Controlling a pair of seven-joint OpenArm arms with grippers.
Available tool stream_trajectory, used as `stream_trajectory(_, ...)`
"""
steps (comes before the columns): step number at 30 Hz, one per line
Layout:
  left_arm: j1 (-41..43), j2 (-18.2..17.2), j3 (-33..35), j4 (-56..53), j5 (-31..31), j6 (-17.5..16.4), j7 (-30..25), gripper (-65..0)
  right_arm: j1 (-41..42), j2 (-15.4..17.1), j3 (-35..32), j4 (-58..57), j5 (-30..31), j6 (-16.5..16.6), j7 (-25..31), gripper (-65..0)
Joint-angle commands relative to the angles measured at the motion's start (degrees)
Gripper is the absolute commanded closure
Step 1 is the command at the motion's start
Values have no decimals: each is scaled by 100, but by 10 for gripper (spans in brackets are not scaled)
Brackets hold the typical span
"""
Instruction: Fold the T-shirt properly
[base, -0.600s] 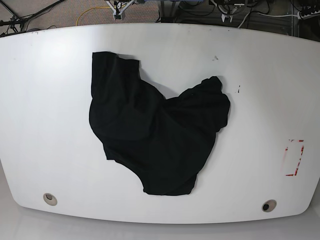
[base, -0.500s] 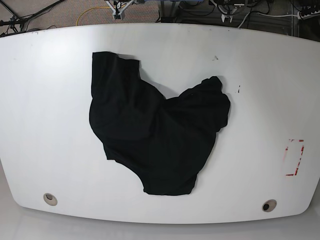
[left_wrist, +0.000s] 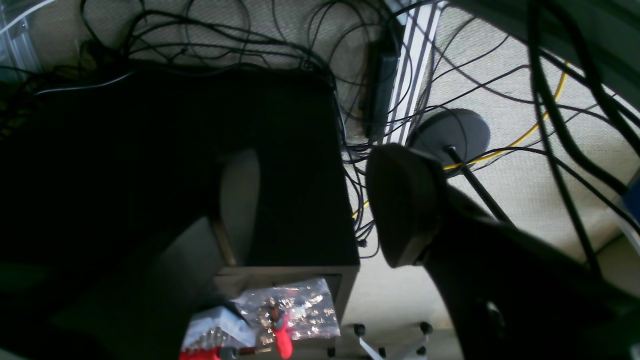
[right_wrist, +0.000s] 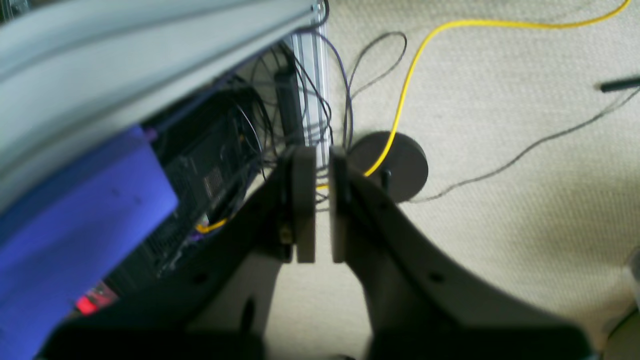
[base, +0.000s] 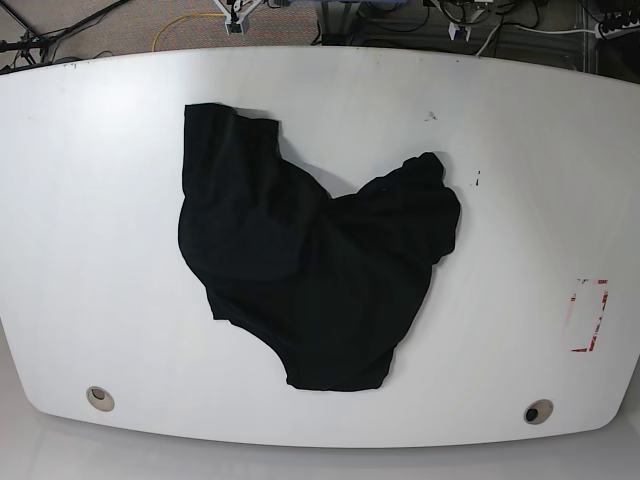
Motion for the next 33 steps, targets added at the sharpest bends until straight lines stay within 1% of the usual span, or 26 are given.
stream_trajectory(1, 78, -56, -12, 92, -6, 12, -20, -342, -47, 6, 5, 24, 9, 1, 19, -44)
stream_trajectory(13, 315, -77, -26, 392, 4, 35, -45, -341, -196, -31, 7, 147, -24, -16, 12, -42)
stream_trajectory(19, 579, -65, -41, 851, -16, 39, -106, -340, -563, -60, -1, 710, -36, -1, 22, -42)
stream_trajectory(25, 700, -67, -45, 1038, -19, 44, -116, -340, -753, -70, -5, 998, -46, 9, 14, -41)
stream_trajectory(33, 762, -70, -56, 1052, -14, 23, -115, -344, -729, -49, 6, 890, -30, 11, -4, -43)
